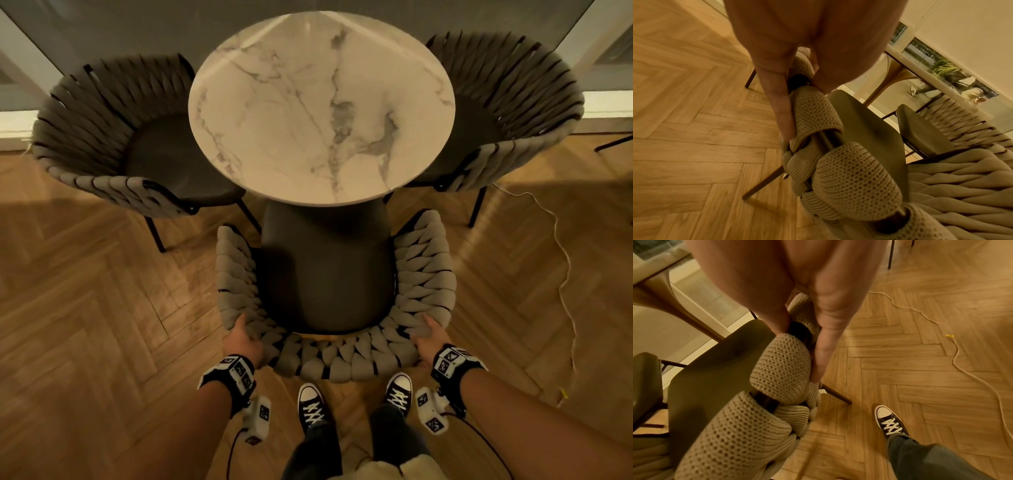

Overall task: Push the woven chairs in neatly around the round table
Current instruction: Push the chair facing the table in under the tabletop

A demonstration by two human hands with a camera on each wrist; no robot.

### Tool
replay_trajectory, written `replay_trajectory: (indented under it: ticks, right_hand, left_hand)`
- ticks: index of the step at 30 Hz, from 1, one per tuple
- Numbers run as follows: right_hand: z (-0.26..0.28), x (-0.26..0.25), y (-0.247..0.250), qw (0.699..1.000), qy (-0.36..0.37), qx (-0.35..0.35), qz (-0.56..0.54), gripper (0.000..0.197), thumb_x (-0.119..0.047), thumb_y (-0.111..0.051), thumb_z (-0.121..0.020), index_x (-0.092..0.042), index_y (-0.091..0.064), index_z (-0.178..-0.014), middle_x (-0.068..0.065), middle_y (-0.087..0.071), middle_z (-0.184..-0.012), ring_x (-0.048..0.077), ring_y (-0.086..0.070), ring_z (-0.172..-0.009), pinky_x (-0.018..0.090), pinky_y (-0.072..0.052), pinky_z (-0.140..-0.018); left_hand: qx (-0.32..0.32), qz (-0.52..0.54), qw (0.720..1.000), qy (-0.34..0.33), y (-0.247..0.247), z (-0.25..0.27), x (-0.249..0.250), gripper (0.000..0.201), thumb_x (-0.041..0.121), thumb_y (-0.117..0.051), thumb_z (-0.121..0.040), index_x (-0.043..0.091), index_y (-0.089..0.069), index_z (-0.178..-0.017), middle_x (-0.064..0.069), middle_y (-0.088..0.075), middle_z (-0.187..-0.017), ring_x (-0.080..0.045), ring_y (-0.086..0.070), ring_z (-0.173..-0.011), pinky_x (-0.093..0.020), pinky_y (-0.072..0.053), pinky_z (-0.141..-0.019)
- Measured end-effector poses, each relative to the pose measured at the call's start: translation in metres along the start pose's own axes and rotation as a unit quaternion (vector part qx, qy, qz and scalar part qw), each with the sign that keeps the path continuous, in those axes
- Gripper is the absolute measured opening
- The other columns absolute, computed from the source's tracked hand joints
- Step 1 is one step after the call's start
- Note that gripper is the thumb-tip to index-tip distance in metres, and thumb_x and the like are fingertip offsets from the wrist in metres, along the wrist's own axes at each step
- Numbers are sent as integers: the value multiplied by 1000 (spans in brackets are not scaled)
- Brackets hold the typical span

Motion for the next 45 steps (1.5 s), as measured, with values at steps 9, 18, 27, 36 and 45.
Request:
replay_trajectory:
  ticks: [9, 18, 27, 36, 45]
  right_hand:
    - [-4, -3, -18, 1000, -3, 0, 11, 71, -9, -60, -89, -34, -29, -147, 14, -37, -151, 36, -43, -133, 57, -45, -103]
    - [0, -8, -4, 996, -10, 35, 77, 70, -15, -63, -89, -35, -30, -147, 19, -40, -148, 34, -53, -119, 50, -55, -90]
    - [13, -14, -1, 992, 18, 39, 117, 59, -17, -59, -92, -28, -34, -145, 17, -34, -152, 39, -49, -127, 51, -51, -97]
    - [40, -20, -6, 995, 20, 40, 93, 56, -11, -50, -97, -16, -29, -149, 20, -33, -153, 38, -37, -137, 42, -44, -104]
    - [36, -16, -10, 999, -13, 17, 37, 56, -14, -55, -95, -26, -32, -146, 21, -44, -142, 43, -54, -116, 60, -55, -85]
  left_hand:
    - [0, -29, 1000, 3, 9, -23, -4, 68, 12, -46, -92, 33, -22, -153, -23, -50, -139, -42, -62, -103, -43, -59, -76]
    - [-11, -22, 1000, -6, 3, -15, -5, 67, 16, -49, -92, 32, -24, -153, -22, -54, -135, -40, -64, -101, -45, -60, -78]
    - [-9, -35, 999, -22, -3, -15, -13, 62, 24, -51, -95, 31, -28, -151, -23, -61, -124, -41, -64, -99, -46, -59, -82]
    - [-13, -23, 999, -22, -4, -26, -20, 55, 21, -47, -98, 30, -29, -149, -24, -59, -119, -36, -62, -83, -33, -46, -55]
    - [-11, -14, 999, -36, -5, -36, -24, 54, 22, -48, -98, 32, -30, -148, -24, -57, -123, -38, -62, -88, -39, -55, -66]
Point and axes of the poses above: each hand's wrist, its own z-axis away from the middle knuckle, its own y-axis out of the back of the hand, x = y × z, the point moved 5 cm from there along -z, towards the middle knuckle
